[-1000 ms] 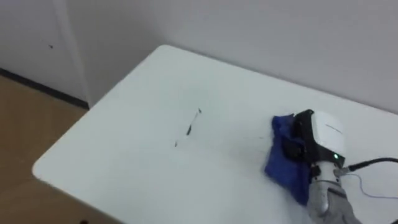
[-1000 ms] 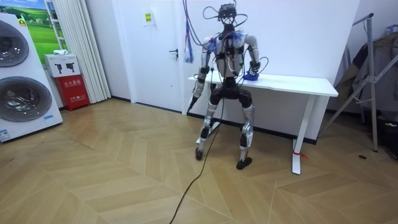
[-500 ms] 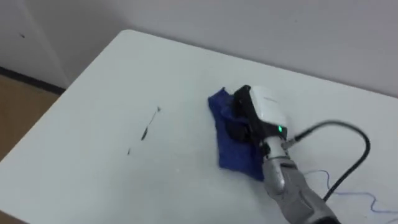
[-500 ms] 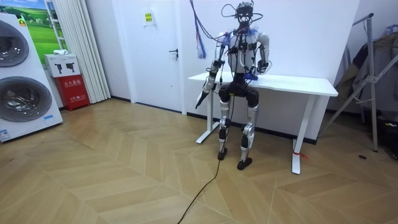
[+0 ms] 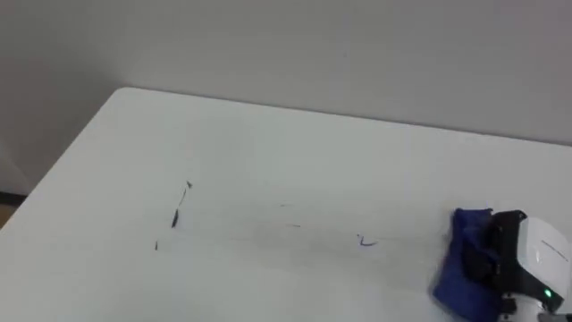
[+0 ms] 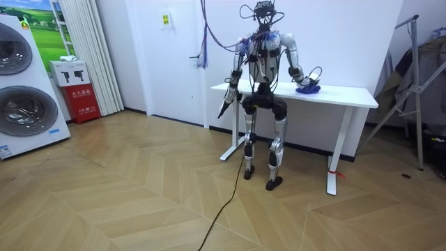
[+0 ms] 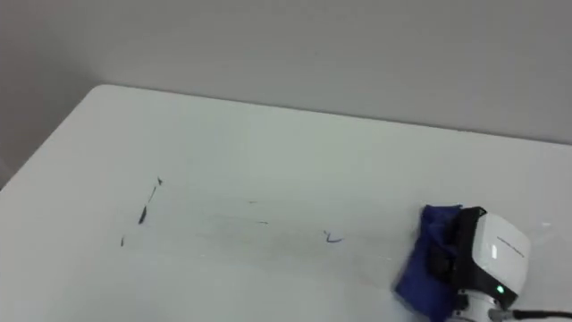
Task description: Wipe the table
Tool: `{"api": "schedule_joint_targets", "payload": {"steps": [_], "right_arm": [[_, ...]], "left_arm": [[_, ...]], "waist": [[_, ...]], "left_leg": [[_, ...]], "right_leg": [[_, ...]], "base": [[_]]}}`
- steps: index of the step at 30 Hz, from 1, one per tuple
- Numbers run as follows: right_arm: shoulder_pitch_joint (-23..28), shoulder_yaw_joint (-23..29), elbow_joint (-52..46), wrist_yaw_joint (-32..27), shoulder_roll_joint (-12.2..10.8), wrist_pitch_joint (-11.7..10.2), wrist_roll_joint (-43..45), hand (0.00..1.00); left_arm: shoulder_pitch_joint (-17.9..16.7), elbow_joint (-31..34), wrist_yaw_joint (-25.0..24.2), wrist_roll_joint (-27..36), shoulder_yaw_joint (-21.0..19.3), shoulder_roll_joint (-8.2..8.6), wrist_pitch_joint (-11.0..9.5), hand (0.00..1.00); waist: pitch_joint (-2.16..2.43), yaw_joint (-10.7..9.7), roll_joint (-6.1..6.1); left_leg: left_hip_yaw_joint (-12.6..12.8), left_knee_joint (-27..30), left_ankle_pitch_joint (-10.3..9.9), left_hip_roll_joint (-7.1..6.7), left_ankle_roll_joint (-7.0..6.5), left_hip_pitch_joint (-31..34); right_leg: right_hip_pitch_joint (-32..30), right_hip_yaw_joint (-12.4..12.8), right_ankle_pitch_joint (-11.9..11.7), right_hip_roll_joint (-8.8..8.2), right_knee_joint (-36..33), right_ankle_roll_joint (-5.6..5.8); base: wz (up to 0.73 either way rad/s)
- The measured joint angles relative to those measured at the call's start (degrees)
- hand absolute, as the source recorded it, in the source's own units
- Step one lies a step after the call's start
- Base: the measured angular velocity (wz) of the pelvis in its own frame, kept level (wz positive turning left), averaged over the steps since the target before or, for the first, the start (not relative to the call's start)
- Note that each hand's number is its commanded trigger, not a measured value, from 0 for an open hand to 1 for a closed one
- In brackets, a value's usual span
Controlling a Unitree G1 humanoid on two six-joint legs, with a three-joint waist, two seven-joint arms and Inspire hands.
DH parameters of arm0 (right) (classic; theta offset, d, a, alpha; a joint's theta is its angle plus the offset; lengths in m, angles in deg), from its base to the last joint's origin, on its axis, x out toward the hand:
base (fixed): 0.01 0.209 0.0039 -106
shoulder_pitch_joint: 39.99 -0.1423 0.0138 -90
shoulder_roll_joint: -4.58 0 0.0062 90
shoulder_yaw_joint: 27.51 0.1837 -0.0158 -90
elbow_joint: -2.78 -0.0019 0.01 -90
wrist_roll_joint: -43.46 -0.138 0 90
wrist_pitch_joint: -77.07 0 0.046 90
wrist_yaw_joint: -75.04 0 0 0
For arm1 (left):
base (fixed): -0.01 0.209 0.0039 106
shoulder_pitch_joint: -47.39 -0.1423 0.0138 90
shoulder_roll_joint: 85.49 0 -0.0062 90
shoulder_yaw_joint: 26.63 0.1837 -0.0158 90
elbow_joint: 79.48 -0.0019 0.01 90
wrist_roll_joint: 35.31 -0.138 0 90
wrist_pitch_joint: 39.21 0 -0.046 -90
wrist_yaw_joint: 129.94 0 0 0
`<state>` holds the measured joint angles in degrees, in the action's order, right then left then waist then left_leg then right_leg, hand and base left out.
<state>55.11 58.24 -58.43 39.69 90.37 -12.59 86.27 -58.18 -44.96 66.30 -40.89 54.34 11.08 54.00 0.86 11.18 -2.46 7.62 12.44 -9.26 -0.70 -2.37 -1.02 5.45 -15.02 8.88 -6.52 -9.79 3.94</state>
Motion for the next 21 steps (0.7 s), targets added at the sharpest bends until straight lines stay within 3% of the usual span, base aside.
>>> {"api": "schedule_joint_targets", "payload": {"steps": [1,3,4,5,6,7,9,10,12,13,16,18,19,20,21], "right_arm": [[-1.6,-2.2,-0.4,1.5,-0.3,1.1,0.2,1.00],[-8.3,-10.2,-1.9,6.6,-2.0,3.7,3.0,1.00],[-10.1,-12.1,-2.4,7.6,-2.6,4.3,3.7,1.00],[-14.1,-16.1,-2.7,9.2,-4.0,4.8,4.7,1.00],[-15.9,-17.6,-2.6,9.9,-4.8,4.7,5.1,1.00],[-18.7,-19.7,-2.4,11.2,-5.9,4.7,6.2,1.00],[-21.5,-23.0,-2.5,13.7,-6.1,4.1,6.9,1.00],[-21.6,-23.3,-2.5,14.1,-6.1,4.1,7.1,1.00],[-20.9,-23.1,-2.0,14.7,-5.2,4.1,7.5,1.00],[-20.1,-22.6,-2.5,14.0,-5.0,3.2,7.4,1.00],[-14.7,-19.8,-1.9,9.8,-4.6,-0.7,9.6,1.00],[-6.7,-15.6,-2.0,4.0,-2.9,-4.8,11.1,1.00],[-4.7,-14.3,-2.1,2.4,-2.2,-5.7,11.2,1.00],[-0.2,-11.5,-2.3,-1.4,-0.9,-7.0,11.0,1.00],[4.1,-8.3,-2.3,-4.8,0.4,-8.1,10.4,1.00]], "left_arm": [[0.5,-0.5,0.0,0.0,0.6,0.08,0.4,0.00],[2.0,-0.9,0.0,0.1,2.7,0.29,1.2,0.00],[2.3,-0.6,0.0,0.1,3.6,0.29,1.3,0.00],[3.0,-0.3,0.0,0.3,5.0,0.24,1.5,0.00],[3.3,-0.2,0.0,0.3,5.3,0.26,1.5,0.00],[4.3,-0.1,-0.3,0.3,5.8,0.37,1.5,0.00],[4.7,-0.1,-0.9,0.3,5.8,0.36,1.8,0.00],[4.5,-0.1,-1.1,0.3,5.8,0.40,1.9,0.00],[4.4,1.3,-1.7,0.3,5.8,1.20,2.6,0.00],[4.1,1.6,-1.9,0.3,5.8,1.28,2.7,0.00],[2.3,2.0,-1.7,-0.1,3.9,1.14,2.6,0.00],[0.6,0.9,-1.2,-1.0,1.9,0.50,2.3,0.00],[0.4,0.7,-1.0,-1.3,1.8,0.33,2.3,0.00],[-0.8,0.7,-0.7,-1.6,0.8,-0.07,2.2,0.00],[-1.4,0.7,-0.6,-1.6,-1.3,-0.65,2.1,0.00]], "waist": [[-0.06,0.8,0.10],[-0.64,3.2,0.30],[-0.81,3.5,0.29],[-1.38,3.8,0.26],[-1.60,4.1,0.15],[-1.92,5.5,-0.12],[-1.82,8.0,-0.40],[-1.70,8.2,-0.61],[-3.30,8.1,-0.01],[-3.34,7.8,0.03],[-3.03,5.4,0.38],[-1.65,2.8,0.55],[-1.52,2.1,0.69],[-0.79,0.7,0.71],[-0.35,-0.4,0.48]], "left_leg": [[0.0,0.0,0.0,0.00,0.00,0.3],[-0.5,0.1,0.1,0.24,0.23,1.1],[-0.8,0.0,0.2,0.27,0.35,1.5],[-1.7,-0.4,0.6,0.12,0.57,2.0],[-2.1,-0.9,0.9,0.04,0.64,2.0],[-2.5,-1.5,1.4,-0.06,0.52,1.9],[-3.4,-2.1,1.6,-0.11,0.63,2.2],[-4.0,-2.2,1.6,-0.13,0.63,2.3],[-5.2,-2.1,1.6,-0.16,0.61,3.0],[-5.3,-1.9,1.6,-0.18,0.59,3.5],[-5.3,-1.9,1.4,-0.74,0.36,2.1],[-5.3,-2.0,1.2,-1.00,0.03,0.7],[-5.2,-2.0,1.1,-1.14,-0.10,0.2],[-4.9,-2.0,0.7,-1.36,-0.48,-0.3],[-4.9,-2.0,0.6,-1.61,-0.61,-0.9]], "right_leg": [[-0.4,0.3,-0.2,0.16,-0.1,-0.10],[-1.6,0.5,-0.5,0.69,-0.1,-0.58],[-1.9,0.2,-0.5,0.77,-0.1,-0.67],[-2.2,-0.6,-0.4,0.78,-0.1,-1.03],[-2.4,-0.8,-0.4,0.79,-0.1,-1.21],[-2.5,-1.0,-0.5,0.87,0.1,-1.53],[-2.2,-3.3,-0.4,0.85,0.2,-1.45],[-2.0,-4.0,-0.4,0.83,0.2,-1.43],[-1.7,-5.4,-0.5,0.78,0.2,-1.34],[-1.9,-5.3,-0.5,0.71,0.4,-1.33],[-0.4,-5.7,-0.5,0.48,1.2,-1.22],[1.1,-5.6,0.0,-0.12,1.2,-0.44],[1.6,-5.6,0.1,-0.29,1.2,-0.32],[2.2,-5.4,0.3,-0.57,1.2,0.01],[2.8,-5.3,0.5,-0.79,1.3,0.27]], "base": [[-0.48],[-0.20],[0.20],[0.30],[0.36],[0.30],[0.37],[0.43],[0.30],[0.08],[0.06],[0.07],[-0.03],[-0.07],[-0.07]]}}
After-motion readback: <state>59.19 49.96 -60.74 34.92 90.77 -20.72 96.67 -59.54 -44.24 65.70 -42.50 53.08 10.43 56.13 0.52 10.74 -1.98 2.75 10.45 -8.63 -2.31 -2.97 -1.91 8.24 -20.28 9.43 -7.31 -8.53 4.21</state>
